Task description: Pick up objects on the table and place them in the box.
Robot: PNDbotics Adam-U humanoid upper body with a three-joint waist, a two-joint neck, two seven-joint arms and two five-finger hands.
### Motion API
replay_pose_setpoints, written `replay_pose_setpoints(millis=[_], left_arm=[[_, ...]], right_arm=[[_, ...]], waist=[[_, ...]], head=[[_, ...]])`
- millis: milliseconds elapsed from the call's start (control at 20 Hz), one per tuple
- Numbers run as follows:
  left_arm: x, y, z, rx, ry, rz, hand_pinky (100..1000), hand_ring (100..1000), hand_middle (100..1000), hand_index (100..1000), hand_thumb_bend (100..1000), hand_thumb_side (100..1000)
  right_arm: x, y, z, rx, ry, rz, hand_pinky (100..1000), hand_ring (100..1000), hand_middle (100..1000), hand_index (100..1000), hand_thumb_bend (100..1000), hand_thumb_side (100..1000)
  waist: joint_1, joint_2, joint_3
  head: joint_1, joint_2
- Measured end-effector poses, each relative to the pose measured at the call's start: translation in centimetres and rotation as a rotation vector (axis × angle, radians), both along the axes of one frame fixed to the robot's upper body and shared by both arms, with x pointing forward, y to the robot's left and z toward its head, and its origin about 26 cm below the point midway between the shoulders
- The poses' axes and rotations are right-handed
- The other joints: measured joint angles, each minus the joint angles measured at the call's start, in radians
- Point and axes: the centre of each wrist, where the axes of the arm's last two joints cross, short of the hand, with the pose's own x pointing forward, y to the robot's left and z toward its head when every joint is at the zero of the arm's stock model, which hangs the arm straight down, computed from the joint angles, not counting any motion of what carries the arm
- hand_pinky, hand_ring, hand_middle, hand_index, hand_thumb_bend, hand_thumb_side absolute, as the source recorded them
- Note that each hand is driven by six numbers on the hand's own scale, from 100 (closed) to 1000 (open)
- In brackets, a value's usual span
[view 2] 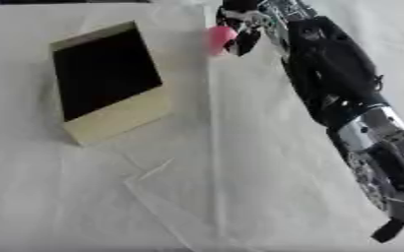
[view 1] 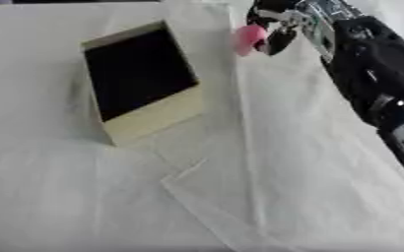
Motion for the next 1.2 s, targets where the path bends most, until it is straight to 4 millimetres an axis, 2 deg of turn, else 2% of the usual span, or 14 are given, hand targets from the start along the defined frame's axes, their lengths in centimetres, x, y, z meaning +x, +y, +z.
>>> replay_pose_setpoints(millis=[300,500,700,950,1200], left_arm=[[0.0,0.0,0.0,0.002,0.002,-0.001,703,776,773,785,100,734],[0.0,0.0,0.0,0.003,0.003,-0.002,703,776,774,785,100,734],[0.0,0.0,0.1,0.005,0.001,-0.004,703,776,774,785,100,733],[0.1,-0.1,0.2,0.006,-0.005,-0.009,703,776,774,785,100,732],[0.1,-0.2,0.2,0.001,-0.006,-0.015,704,776,774,785,100,732]], right_arm=[[-1.2,2.2,3.9,0.067,-0.076,0.12,665,582,446,608,100,100],[-2.4,4.0,5.6,0.083,-0.111,0.201,661,580,446,608,100,100],[-4.1,6.7,6.9,0.093,-0.132,0.288,651,575,446,608,100,100],[-6.3,10.6,7.2,0.107,-0.106,0.374,652,578,448,609,100,100],[-7.4,13.0,5.7,0.113,-0.011,0.4,652,585,451,609,100,100]], waist=[[-0.005,-0.01,0.0],[-0.005,-0.01,0.0],[-0.005,-0.01,0.004],[-0.005,-0.012,0.017],[-0.006,-0.013,0.03]], head=[[-0.004,0.0],[-0.01,0.0],[-0.022,0.0],[-0.038,0.0],[-0.048,0.0]])
